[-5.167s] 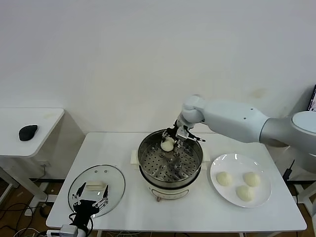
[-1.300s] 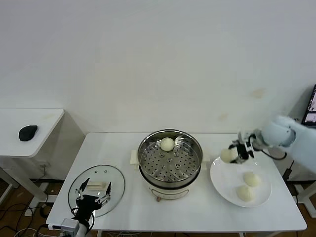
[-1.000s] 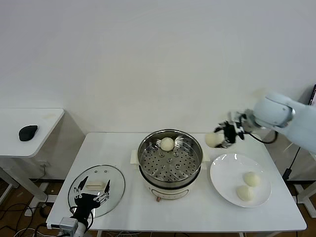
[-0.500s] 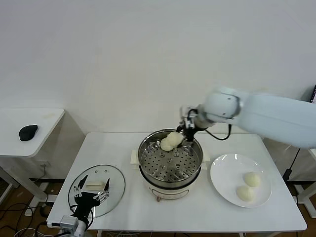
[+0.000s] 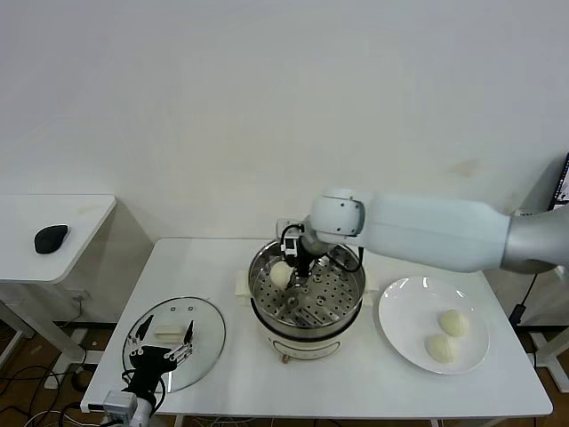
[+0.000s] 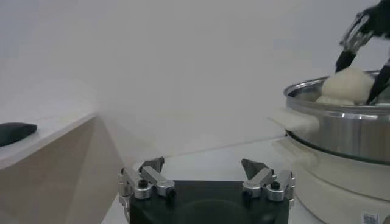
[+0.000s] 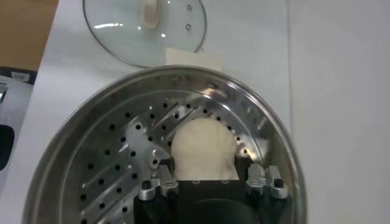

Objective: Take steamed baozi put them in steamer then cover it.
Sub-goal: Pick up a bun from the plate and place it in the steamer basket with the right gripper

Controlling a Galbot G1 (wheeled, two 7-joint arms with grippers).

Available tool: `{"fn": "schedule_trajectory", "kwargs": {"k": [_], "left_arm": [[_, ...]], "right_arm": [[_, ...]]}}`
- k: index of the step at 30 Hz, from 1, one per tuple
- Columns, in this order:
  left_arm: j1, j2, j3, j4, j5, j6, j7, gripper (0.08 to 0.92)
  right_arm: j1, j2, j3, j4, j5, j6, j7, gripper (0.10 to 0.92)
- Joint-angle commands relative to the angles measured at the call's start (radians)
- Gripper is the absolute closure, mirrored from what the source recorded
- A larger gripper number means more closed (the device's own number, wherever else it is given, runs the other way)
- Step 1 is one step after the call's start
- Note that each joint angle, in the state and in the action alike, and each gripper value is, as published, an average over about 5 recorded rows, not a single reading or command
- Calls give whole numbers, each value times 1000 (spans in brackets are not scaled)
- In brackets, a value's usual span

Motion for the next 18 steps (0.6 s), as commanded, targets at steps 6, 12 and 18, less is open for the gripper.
{"fn": "schedule_trajectory", "kwargs": {"k": [6,12,18], "left_arm": [[-2,-7,1,-1,1,-4,-2,177],[-2,-8,3,0,4,-3,-1,177],[-1,-2,6,-7,5,-1,0,177]], "right_arm": [[-101,72,27,-90,-33,-9,14,341],[9,-20,20,-20,-35,-5,-29,214],[186,-207,-18,124,-42,25,-150,203]]}}
